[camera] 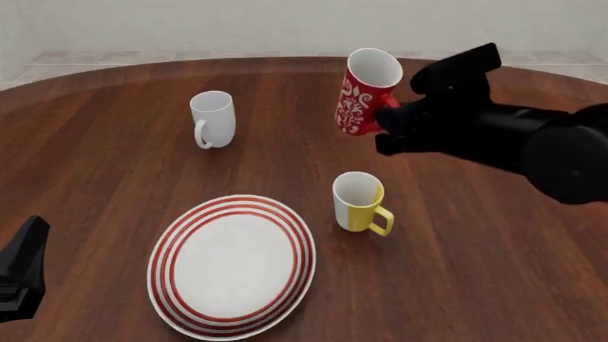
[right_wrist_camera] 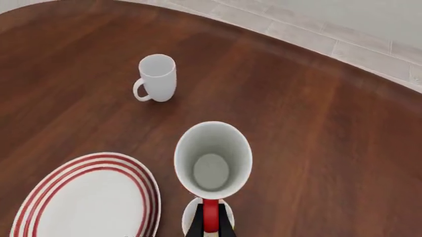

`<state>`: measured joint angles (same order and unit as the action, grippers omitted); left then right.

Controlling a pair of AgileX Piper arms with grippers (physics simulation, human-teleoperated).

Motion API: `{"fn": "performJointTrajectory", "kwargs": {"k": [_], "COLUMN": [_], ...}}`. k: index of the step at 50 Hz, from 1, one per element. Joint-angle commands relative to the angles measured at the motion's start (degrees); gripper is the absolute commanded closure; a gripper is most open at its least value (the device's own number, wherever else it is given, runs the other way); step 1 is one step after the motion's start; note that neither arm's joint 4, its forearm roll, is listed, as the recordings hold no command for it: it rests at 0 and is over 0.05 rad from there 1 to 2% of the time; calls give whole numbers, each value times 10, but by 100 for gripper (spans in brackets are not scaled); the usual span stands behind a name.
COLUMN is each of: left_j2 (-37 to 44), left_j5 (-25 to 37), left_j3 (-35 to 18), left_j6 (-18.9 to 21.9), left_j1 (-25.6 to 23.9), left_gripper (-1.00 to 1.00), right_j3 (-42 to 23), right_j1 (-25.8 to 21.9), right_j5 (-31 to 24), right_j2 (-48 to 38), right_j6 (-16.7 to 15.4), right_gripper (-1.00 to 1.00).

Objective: Pick up the red mug and put it on the plate

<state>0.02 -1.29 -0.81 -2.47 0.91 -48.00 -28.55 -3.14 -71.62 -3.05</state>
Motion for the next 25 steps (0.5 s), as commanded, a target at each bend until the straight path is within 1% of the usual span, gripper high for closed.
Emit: {"fn": "performJointTrajectory", "kwargs": {"k": [1, 10, 12, 17, 25], "left_j2": [0, 0, 0, 0, 0], "left_j5": [1, 3, 3, 3, 1], "left_j3": [-1, -3, -3, -3, -1], "left_j6": [0, 0, 0, 1, 2], "left_j1": [0, 0, 0, 0, -2], "left_gripper": [-100, -100, -100, -100, -100], "right_j3": [-11, -13, -13, -13, -10], "right_j1": [-52, -90, -92, -115, -139], "right_j5": [-1, 7, 8, 9, 15], "right_j2": [-6, -24, -26, -34, -43], "right_j6": [9, 11, 12, 15, 19], "right_gripper": [100, 100, 100, 100, 100]}}
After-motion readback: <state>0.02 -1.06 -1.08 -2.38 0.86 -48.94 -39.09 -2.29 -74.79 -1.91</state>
